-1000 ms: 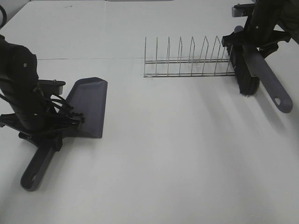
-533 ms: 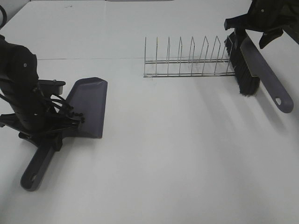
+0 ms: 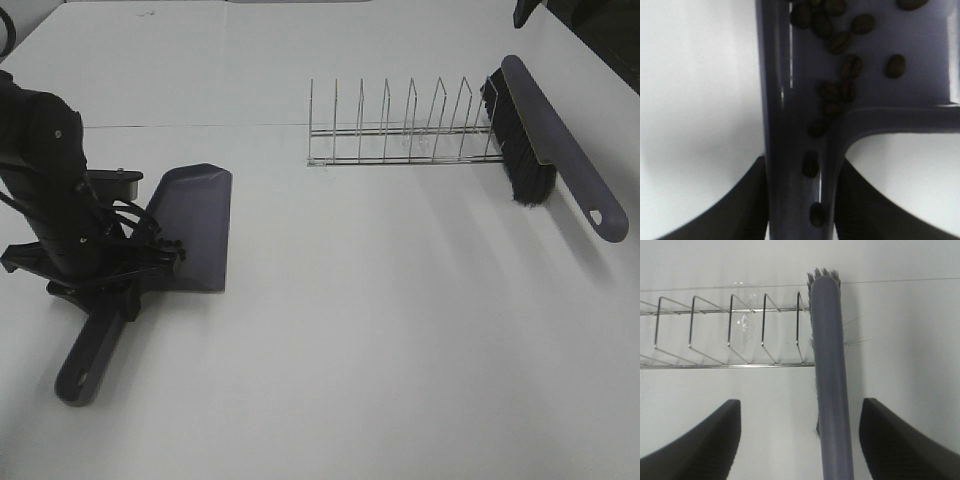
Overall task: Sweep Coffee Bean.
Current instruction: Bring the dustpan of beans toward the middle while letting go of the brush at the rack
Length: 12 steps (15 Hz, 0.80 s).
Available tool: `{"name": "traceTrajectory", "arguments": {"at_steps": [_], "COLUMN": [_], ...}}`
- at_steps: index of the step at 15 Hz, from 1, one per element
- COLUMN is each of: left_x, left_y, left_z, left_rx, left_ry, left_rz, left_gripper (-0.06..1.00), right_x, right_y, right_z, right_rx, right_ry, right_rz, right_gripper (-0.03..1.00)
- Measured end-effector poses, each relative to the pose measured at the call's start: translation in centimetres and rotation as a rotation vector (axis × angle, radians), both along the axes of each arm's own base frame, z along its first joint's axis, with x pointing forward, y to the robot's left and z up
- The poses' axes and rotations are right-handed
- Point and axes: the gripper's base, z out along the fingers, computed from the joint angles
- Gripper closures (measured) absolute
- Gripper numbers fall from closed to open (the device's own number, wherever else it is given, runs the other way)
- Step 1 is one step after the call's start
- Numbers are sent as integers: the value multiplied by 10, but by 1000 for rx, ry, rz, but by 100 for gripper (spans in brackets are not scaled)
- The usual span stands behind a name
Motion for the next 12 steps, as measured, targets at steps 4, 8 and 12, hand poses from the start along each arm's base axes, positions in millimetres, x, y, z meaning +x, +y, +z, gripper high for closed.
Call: {"name": "traceTrajectory", "arguments": {"at_steps": [4,8,12], "left_x": [13,16,16], "left_y": [-15,-50,-53], "left_z": [4,9,0], "left_rx": [-59,-85,-84], "left_ry": [-22,-64,-34], "left_rz": [8,-69,-64], "left_gripper": [62,62,62], "right_x": [-54,-139,-208], "right_y": [1,2,2], "right_z": [16,6,6], "right_rx": [15,42,51], "right_ry": [89,228,222], "right_rz": [9,7,4], "right_gripper": [41,41,41]}}
